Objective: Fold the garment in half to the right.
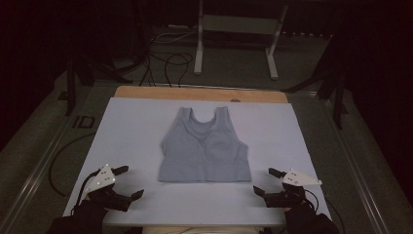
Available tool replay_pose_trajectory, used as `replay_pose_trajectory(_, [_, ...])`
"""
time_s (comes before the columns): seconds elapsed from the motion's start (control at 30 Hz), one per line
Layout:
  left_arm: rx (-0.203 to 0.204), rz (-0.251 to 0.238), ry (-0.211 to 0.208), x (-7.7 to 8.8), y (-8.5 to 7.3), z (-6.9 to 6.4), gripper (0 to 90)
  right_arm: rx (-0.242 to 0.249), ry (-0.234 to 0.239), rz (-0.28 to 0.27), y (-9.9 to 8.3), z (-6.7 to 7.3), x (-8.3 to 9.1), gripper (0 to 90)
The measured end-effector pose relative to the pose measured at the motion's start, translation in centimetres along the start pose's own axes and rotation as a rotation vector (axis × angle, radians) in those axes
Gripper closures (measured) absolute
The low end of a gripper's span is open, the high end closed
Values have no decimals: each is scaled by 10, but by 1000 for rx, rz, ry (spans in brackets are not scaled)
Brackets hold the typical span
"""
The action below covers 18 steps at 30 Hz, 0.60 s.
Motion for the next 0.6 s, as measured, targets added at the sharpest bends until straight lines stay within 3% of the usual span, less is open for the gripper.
replay_pose_trajectory(0.6, [-12,13,-4,1,3,-2,1,6,-48,26,4,-2,3,77])
Point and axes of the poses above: each handheld gripper's, and its own axes: x roughly backward along the jaws, y roughly out of its top, z roughly to its left, the point moved 9 cm from there along -x, roughly forward along the jaws, and after that the axes turned 5 degrees about -z, right-handed, at the moved point
